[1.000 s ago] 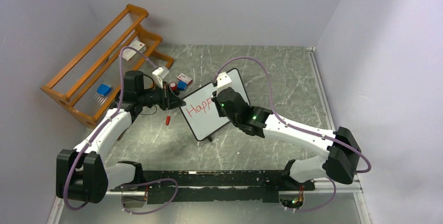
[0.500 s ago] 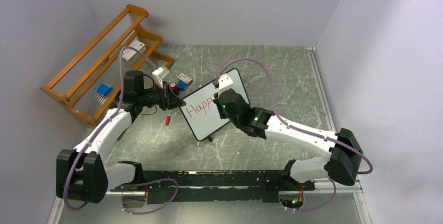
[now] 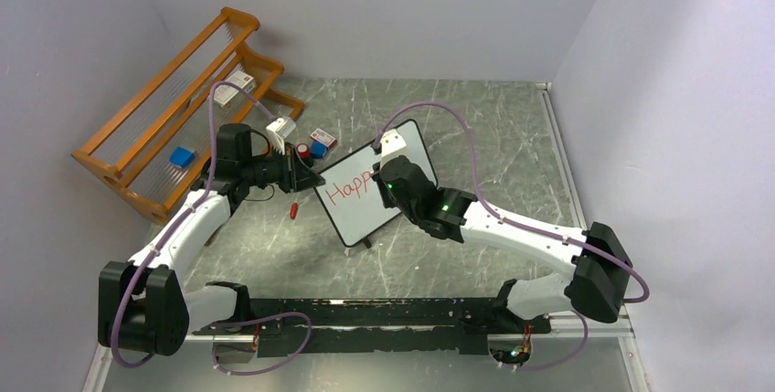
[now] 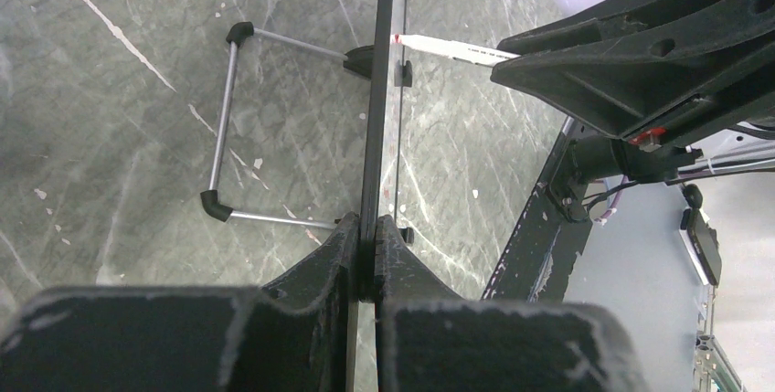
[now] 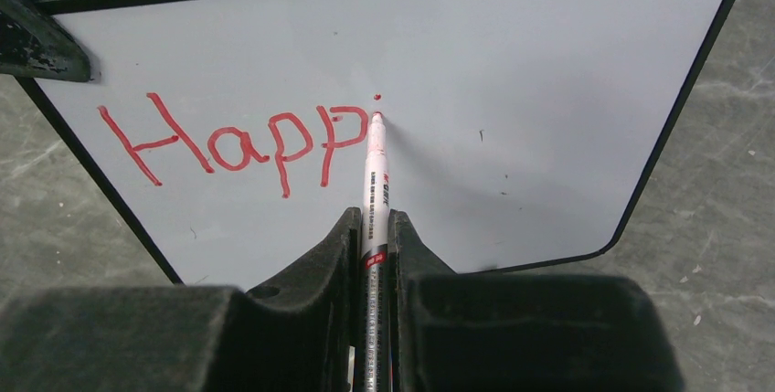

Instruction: Write a sentence on the whiteboard

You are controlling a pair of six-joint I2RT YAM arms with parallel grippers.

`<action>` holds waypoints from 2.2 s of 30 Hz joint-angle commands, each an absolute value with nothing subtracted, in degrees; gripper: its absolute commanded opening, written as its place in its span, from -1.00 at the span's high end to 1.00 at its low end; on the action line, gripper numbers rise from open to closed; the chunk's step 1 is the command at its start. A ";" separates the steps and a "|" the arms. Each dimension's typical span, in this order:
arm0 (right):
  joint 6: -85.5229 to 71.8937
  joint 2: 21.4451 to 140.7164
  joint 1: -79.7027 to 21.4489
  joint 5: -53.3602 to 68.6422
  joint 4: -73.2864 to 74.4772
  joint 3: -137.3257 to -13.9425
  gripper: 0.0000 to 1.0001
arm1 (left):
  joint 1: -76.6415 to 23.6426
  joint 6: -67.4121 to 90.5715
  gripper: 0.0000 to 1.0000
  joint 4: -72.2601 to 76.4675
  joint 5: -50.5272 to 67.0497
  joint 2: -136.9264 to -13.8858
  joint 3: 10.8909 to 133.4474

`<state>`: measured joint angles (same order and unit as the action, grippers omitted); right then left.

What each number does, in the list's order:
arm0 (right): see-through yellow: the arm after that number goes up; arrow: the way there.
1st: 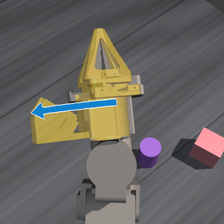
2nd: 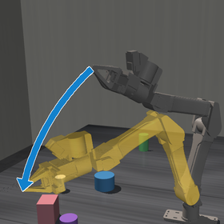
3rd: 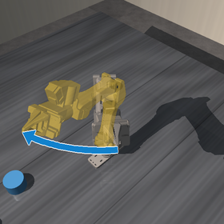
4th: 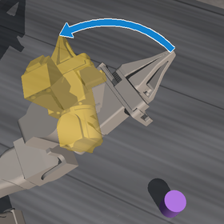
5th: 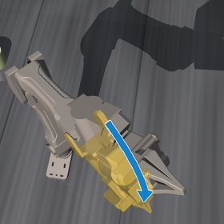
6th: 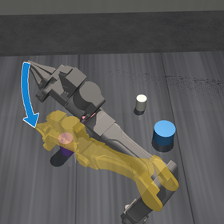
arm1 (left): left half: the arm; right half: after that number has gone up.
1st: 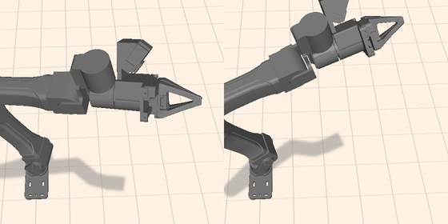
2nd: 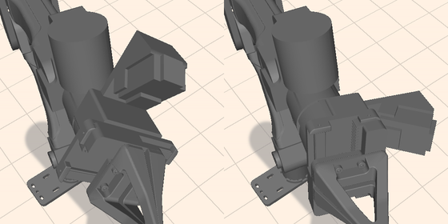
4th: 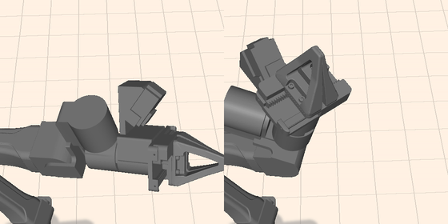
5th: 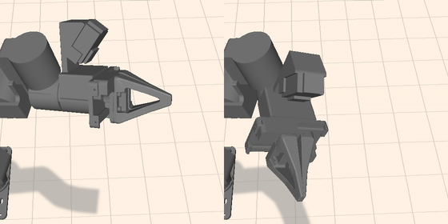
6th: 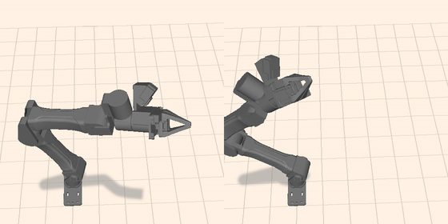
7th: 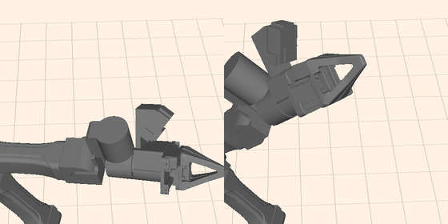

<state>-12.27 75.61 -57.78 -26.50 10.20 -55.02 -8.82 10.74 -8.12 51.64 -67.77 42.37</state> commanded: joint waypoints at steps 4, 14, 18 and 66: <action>-12.94 77.11 -57.39 -28.17 8.46 -55.35 1.00 | -8.88 9.03 0.90 -11.22 48.08 -69.35 41.79; -13.35 76.70 -57.37 -28.18 9.85 -54.87 1.00 | -8.88 9.04 0.90 -11.28 47.99 -69.34 41.83; -13.83 76.24 -57.34 -27.79 10.65 -54.26 1.00 | -8.88 9.00 0.90 -11.25 47.94 -69.35 41.84; -12.56 74.73 -56.77 -29.17 8.60 -55.71 1.00 | -8.88 8.98 0.90 -11.33 47.99 -69.35 41.75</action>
